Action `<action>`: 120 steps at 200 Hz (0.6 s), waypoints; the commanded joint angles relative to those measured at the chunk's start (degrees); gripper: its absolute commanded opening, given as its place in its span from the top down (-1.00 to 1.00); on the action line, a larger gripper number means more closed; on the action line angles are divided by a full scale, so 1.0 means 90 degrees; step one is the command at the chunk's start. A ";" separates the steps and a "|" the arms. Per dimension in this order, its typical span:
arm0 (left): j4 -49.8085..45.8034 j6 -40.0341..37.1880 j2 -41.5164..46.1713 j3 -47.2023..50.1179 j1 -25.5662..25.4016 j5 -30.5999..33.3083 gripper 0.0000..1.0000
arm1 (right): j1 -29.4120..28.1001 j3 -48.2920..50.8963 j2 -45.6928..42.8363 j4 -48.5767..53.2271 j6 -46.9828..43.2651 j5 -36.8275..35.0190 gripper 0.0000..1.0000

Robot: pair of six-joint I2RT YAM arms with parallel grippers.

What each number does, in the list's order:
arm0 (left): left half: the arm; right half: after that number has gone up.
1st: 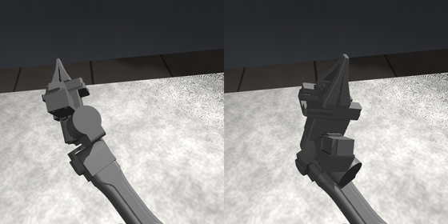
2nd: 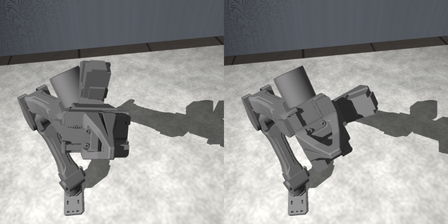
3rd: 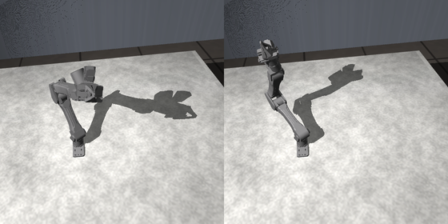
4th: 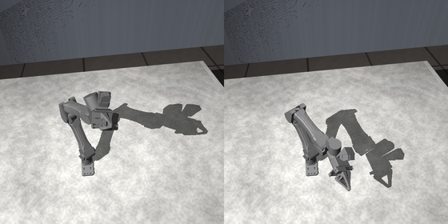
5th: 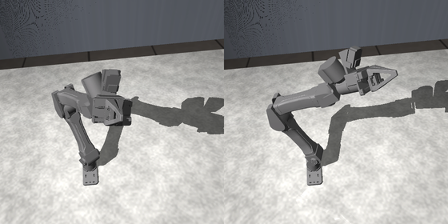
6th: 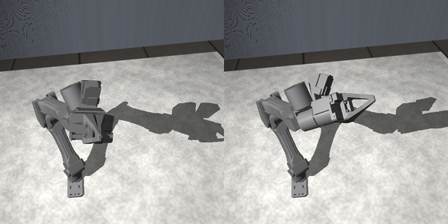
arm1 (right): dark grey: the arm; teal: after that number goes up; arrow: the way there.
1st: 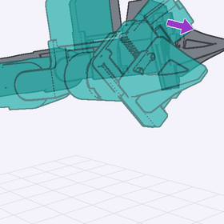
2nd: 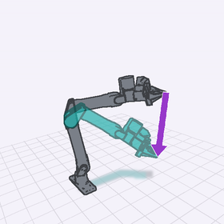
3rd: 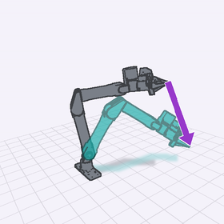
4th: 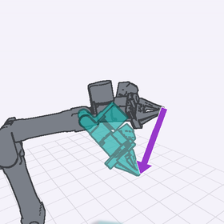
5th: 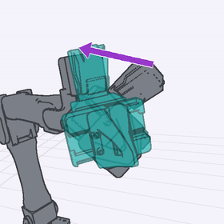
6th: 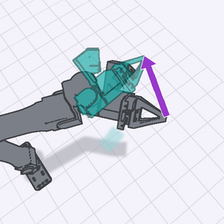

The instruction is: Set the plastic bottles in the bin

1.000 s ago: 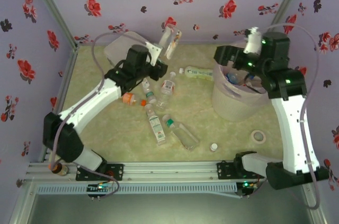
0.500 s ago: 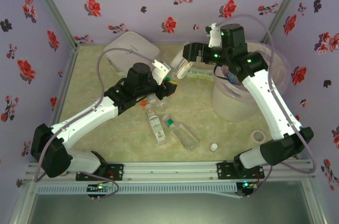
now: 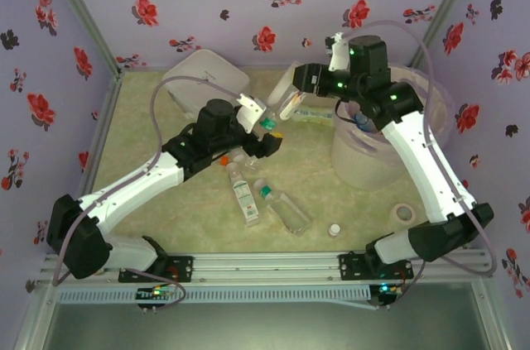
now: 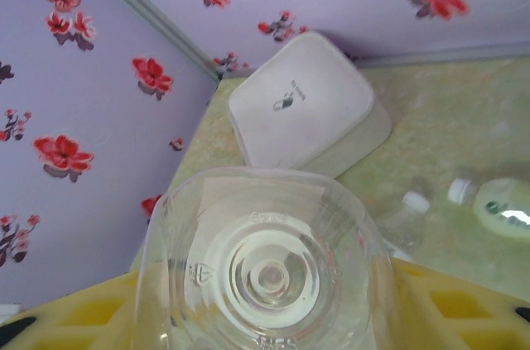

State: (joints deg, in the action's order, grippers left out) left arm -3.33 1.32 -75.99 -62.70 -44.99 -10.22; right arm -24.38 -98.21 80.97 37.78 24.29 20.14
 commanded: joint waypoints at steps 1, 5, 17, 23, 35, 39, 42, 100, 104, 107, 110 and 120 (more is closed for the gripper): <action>-0.0069 0.0204 0.0400 0.0107 -0.0030 0.0320 -0.99 | 0.0030 -0.0769 -0.0563 0.0435 -0.0692 -0.0882 0.22; -0.0147 0.0216 0.0452 0.0132 -0.0030 0.0428 -1.00 | 0.0049 -0.0862 -0.0640 0.0519 -0.0801 -0.1064 0.24; -0.0405 0.0272 0.0566 0.0220 -0.0022 0.0781 -1.00 | 0.0120 -0.1103 -0.0861 0.0746 -0.1114 -0.1628 0.32; -0.0589 0.0343 0.0600 0.0245 -0.0009 0.0968 -0.99 | 0.0165 -0.1191 -0.0985 0.0836 -0.1253 -0.1907 0.37; -0.1071 0.0460 0.0630 0.0220 0.0044 0.1095 -1.00 | 0.0317 -0.1281 -0.1214 0.0999 -0.1507 -0.2441 0.44; -0.1211 0.0487 0.0635 0.0218 0.0048 0.1104 -1.00 | 0.0381 -0.1298 -0.1284 0.1053 -0.1577 -0.2613 0.46; -0.1292 0.0522 0.0636 0.0223 0.0048 0.1111 -1.00 | 0.0431 -0.1311 -0.1330 0.1106 -0.1644 -0.2725 0.47; -0.2754 0.2310 0.0676 0.0417 0.0043 0.1746 -0.95 | 0.1178 -0.1050 -0.1559 0.1447 -0.2650 -0.4540 0.74; -0.2929 0.2444 0.0677 0.0375 0.0025 0.1750 -0.94 | 0.1207 -0.1058 -0.1491 0.1472 -0.2676 -0.4515 0.75; -0.3034 0.2541 0.0690 0.0366 0.0006 0.1759 -0.94 | 0.1222 -0.1055 -0.1440 0.1500 -0.2695 -0.4492 0.75; -0.3125 0.2638 0.0706 0.0364 -0.0021 0.1774 -0.95 | 0.1228 -0.1059 -0.1383 0.1519 -0.2699 -0.4470 0.75; -0.3315 0.2967 0.0826 0.0449 -0.0101 0.1805 -0.94 | 0.1244 -0.1001 -0.1213 0.1544 -0.2738 -0.4405 0.77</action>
State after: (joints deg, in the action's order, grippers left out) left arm -23.57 17.74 -70.43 -58.24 -44.99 2.85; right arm -13.93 -109.06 65.41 49.45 3.60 -15.79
